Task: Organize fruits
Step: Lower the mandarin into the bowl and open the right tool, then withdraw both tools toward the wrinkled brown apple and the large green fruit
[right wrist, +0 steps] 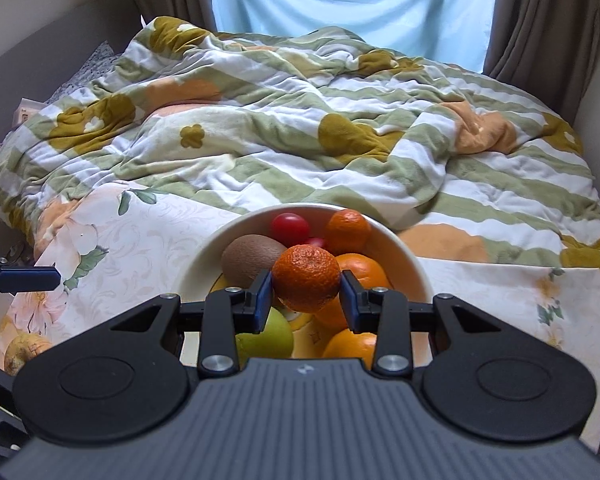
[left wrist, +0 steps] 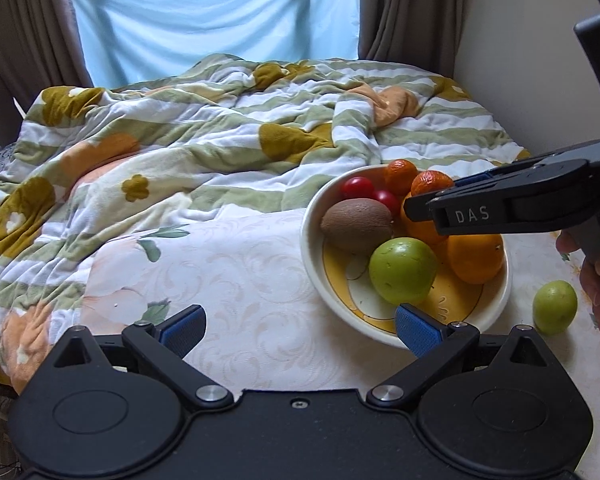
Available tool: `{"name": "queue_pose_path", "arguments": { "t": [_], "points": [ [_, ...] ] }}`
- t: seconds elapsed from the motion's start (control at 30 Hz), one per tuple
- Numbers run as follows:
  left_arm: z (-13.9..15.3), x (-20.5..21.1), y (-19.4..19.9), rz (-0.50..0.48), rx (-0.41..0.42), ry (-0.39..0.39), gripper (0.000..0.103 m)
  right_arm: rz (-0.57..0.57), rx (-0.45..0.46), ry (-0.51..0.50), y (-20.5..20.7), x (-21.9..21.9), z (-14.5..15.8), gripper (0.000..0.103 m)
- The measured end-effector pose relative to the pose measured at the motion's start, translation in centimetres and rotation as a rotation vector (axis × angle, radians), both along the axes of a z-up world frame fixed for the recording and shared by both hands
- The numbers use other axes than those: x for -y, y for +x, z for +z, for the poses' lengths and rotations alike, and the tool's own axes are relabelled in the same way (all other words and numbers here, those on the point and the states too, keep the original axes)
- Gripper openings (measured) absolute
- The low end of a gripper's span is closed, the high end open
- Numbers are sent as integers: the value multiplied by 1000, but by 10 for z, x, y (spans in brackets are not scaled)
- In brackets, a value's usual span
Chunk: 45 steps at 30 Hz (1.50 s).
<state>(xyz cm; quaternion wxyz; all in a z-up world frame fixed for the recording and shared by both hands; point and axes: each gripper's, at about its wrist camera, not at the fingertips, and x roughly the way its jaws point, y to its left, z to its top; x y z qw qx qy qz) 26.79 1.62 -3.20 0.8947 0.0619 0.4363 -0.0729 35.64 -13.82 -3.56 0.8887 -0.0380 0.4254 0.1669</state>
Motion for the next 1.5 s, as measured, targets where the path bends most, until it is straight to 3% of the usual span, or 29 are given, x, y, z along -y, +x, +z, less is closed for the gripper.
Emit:
{"name": "queue_pose_path", "arguments": {
  "t": [0.23, 0.33, 0.37, 0.47, 1.0, 1.5],
  "points": [
    [-2, -6, -7, 18, 10, -3, 102, 17, -4, -3, 2, -4, -9, 52],
    [-2, -5, -8, 16, 13, 2, 102, 32, 42, -8, -4, -5, -4, 85],
    [-2, -5, -8, 17, 13, 3, 102, 30, 66, -18, -7, -5, -1, 103],
    [-1, -4, -10, 22, 14, -2, 102, 20, 131, -59, -15, -4, 4, 103],
    [24, 7, -38, 51, 63, -17, 103, 5, 139, -11, -40, 14, 33, 103],
    [67, 20, -98, 111, 175, -12, 103, -46, 172, -6, -107, 62, 80, 103]
  ]
}}
